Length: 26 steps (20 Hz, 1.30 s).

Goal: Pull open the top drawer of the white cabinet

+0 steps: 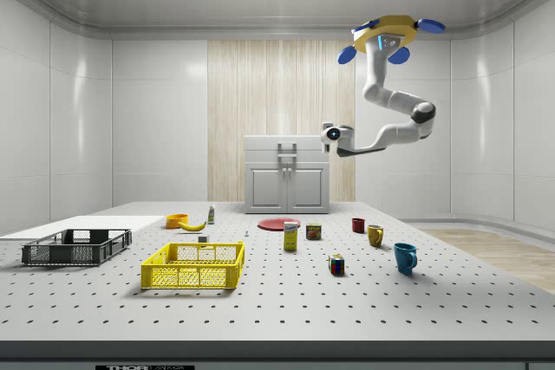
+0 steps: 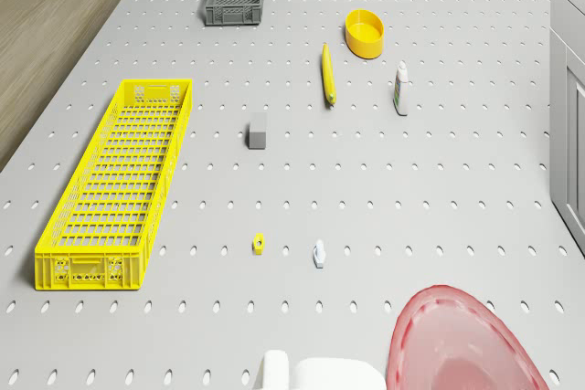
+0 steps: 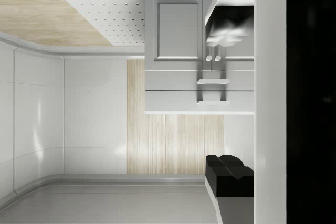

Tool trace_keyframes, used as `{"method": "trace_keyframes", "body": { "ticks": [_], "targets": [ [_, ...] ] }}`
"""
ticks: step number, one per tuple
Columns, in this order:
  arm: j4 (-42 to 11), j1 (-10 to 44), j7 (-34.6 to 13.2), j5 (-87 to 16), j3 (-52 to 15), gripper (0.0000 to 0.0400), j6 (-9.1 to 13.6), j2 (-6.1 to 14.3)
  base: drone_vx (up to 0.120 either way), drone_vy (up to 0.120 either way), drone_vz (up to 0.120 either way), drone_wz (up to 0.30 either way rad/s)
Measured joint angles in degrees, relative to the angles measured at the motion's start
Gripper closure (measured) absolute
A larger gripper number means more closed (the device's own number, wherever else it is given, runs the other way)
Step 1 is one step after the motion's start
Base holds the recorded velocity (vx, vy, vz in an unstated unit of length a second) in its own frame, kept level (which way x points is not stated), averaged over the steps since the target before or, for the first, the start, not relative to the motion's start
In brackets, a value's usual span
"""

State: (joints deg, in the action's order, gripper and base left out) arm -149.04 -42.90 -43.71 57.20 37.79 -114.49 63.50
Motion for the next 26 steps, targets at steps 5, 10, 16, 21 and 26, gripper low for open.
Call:
{"method": "trace_keyframes", "body": {
  "ticks": [5,10,16,21,26],
  "targets": [
    [-0.9,-1.7,1.5,3.8,-3.1,0.0095,-3.5,-1.5,0.000,0.000,0.000,0.000],
    [-1.2,-3.5,3.3,8.1,-6.2,0.0095,-6.7,-3.4,0.000,0.000,0.000,0.000],
    [-0.9,-5.5,5.7,13.3,-9.7,0.0095,-10.0,-6.4,0.000,0.000,0.000,0.000],
    [-0.1,-6.9,7.9,17.8,-12.5,0.0095,-12.2,-9.3,0.000,0.000,0.000,0.000],
    [1.1,-8.0,10.3,22.7,-15.5,0.0095,-14.0,-12.6,0.000,0.000,0.000,0.000]
  ]
}}
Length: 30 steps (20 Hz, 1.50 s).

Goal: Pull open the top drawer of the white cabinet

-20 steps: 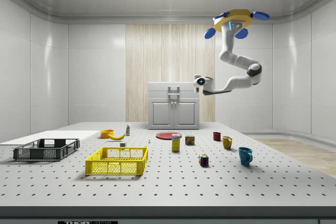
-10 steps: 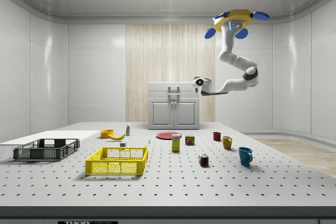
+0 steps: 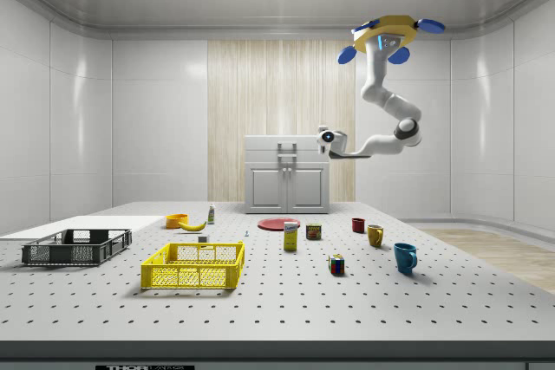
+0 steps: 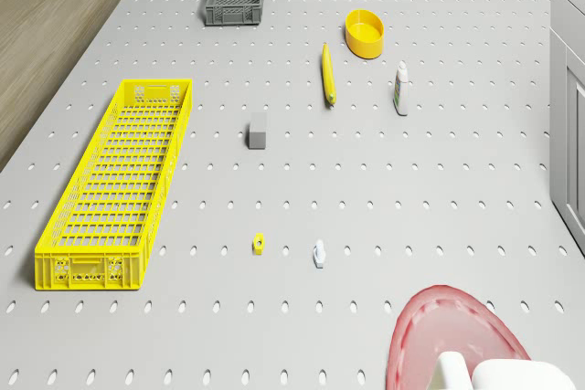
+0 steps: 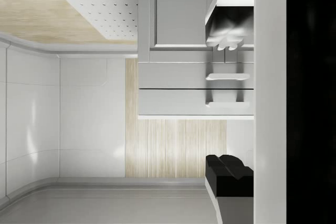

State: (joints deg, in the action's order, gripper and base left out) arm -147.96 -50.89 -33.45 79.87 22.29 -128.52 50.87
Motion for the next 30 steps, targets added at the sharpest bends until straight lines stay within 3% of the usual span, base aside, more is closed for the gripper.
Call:
{"method": "trace_keyframes", "body": {
  "ticks": [17,20,25,30],
  "targets": [
    [7.2,0.1,7.3,16.1,-11.3,0.0095,-3.5,-13.4,0.000,0.000,0.000,0.000],
    [8.8,0.8,8.2,18.4,-13.4,0.0095,-3.8,-15.7,0.107,0.000,0.000,0.000],
    [10.4,2.4,9.1,20.9,-16.2,0.0095,-3.7,-18.1,0.120,0.000,0.000,0.000],
    [11.1,4.5,9.3,22.2,-18.4,0.0095,-3.1,-19.2,0.120,0.000,0.000,0.000]
  ]
}}
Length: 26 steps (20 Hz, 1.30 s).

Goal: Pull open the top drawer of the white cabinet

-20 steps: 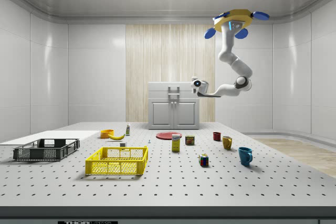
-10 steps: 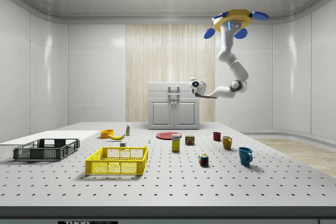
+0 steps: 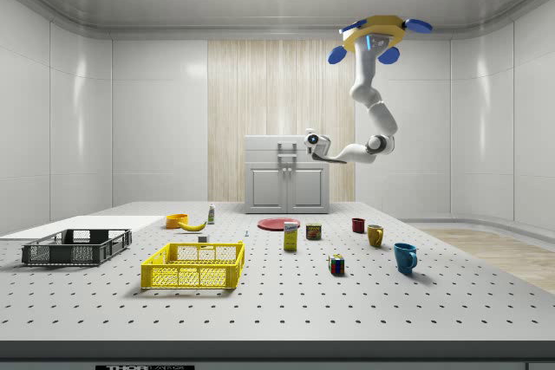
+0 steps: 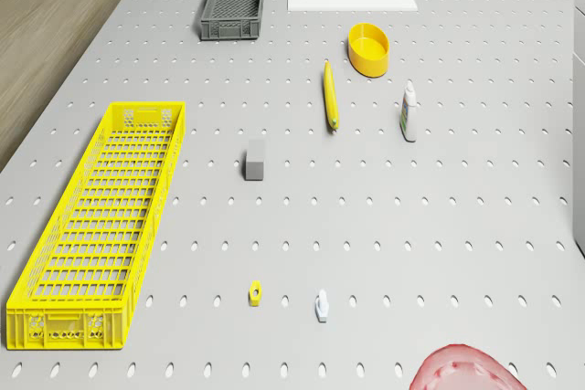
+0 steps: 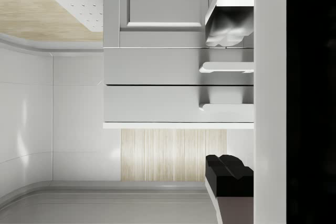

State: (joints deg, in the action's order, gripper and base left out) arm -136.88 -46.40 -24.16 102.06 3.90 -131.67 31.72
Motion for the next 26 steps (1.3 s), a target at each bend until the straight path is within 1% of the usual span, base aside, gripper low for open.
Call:
{"method": "trace_keyframes", "body": {
  "ticks": [7,20,23,26],
  "targets": [
    [0.2,2.9,-0.1,0.9,-2.4,0.0095,1.1,-0.4,0.120,0.000,0.000,0.000],
    [0.2,7.6,-0.6,2.0,-5.9,0.0095,3.2,-0.5,0.120,0.000,0.000,0.000],
    [0.7,8.4,-0.5,2.6,-7.0,0.0095,3.2,-1.1,0.013,0.000,0.000,0.000],
    [1.8,9.0,-0.1,3.7,-8.6,0.0095,2.7,-2.3,0.000,0.000,0.000,0.000]
  ]
}}
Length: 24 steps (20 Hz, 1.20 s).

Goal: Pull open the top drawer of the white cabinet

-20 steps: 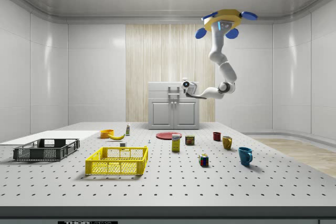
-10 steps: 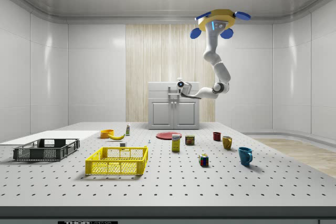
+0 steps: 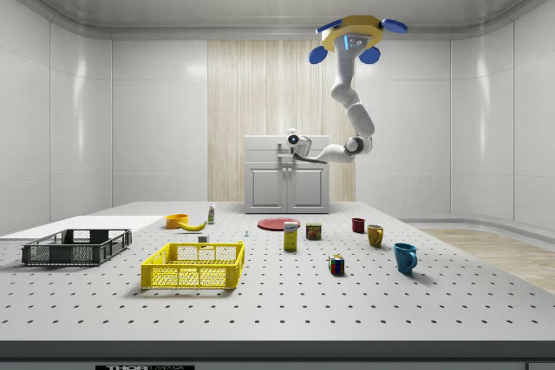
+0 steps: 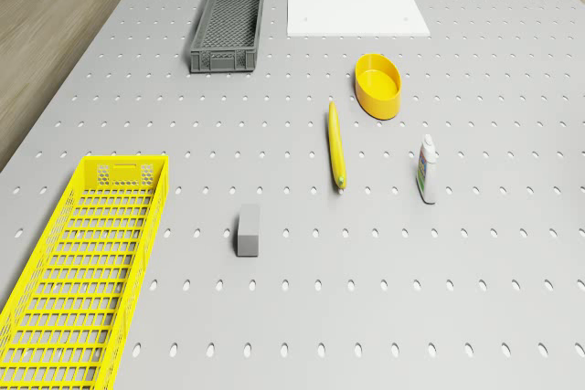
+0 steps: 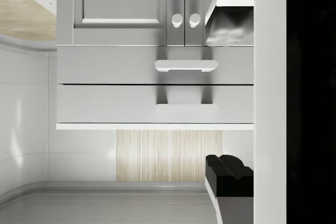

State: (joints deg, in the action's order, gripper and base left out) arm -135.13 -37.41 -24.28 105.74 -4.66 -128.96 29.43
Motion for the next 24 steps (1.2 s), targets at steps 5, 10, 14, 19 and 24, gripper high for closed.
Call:
{"method": "trace_keyframes", "body": {
  "ticks": [5,10,14,19,24],
  "targets": [
    [2.6,0.9,0.8,2.1,-3.0,0.0095,-1.4,-2.7,0.000,0.000,0.000,0.000],
    [5.6,1.8,1.7,4.1,-6.1,0.0095,-3.1,-5.9,0.000,0.000,0.000,0.000],
    [7.9,2.5,2.3,5.4,-8.3,0.0095,-4.4,-8.1,0.000,0.000,0.000,0.000],
    [11.0,3.4,3.1,6.7,-11.1,0.0095,-6.2,-11.0,0.000,0.000,0.000,0.000],
    [13.7,4.2,3.8,7.7,-13.5,0.0095,-7.8,-13.6,0.000,0.000,0.000,0.000]
  ]
}}
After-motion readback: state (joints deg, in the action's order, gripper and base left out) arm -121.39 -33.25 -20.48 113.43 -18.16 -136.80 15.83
